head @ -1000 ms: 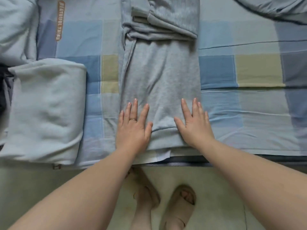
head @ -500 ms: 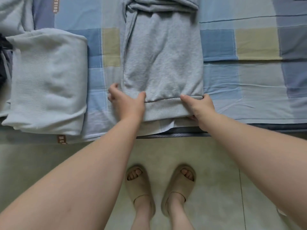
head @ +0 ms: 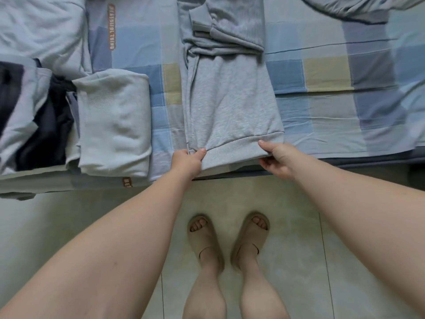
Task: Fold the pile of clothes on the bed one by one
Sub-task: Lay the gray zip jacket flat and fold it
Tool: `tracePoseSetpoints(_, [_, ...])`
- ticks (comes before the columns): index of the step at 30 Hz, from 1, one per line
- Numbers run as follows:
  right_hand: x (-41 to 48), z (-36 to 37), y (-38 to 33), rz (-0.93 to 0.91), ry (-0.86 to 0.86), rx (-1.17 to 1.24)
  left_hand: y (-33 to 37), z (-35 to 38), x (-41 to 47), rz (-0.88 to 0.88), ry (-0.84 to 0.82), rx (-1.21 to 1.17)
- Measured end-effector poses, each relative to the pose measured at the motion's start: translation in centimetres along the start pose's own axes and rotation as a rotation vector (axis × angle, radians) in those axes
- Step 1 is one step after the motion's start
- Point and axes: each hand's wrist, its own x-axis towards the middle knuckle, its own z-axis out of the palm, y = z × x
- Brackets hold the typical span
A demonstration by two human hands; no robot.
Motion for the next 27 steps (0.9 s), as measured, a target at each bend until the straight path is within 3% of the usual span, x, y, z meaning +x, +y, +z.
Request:
tracePoseSetpoints(7, [-13.3, -4.1, 3.7, 0.030, 0.078, 0.003, -1.5, -2.9, -13.7, -0.248, -0.107, -0.008])
tracePoseSetpoints(16, [-24.6, -10.8, 10.3, 0.253, 0.073, 0.089, -6.3, -4.9, -27.9, -0.513, -0.125, -0.094])
tracePoseSetpoints(21, [-27.0, -10.7, 8.1, 0.241, 0.052, 0.069, -4.0, -5.2, -30.3, -0.491, -0.112, -0.218])
tracePoseSetpoints(27, [-26.3, -6.2, 0.0, 0.176, 0.002, 0.053, 4.0, -5.5, -28.1, -0.416, -0.140, -0.342])
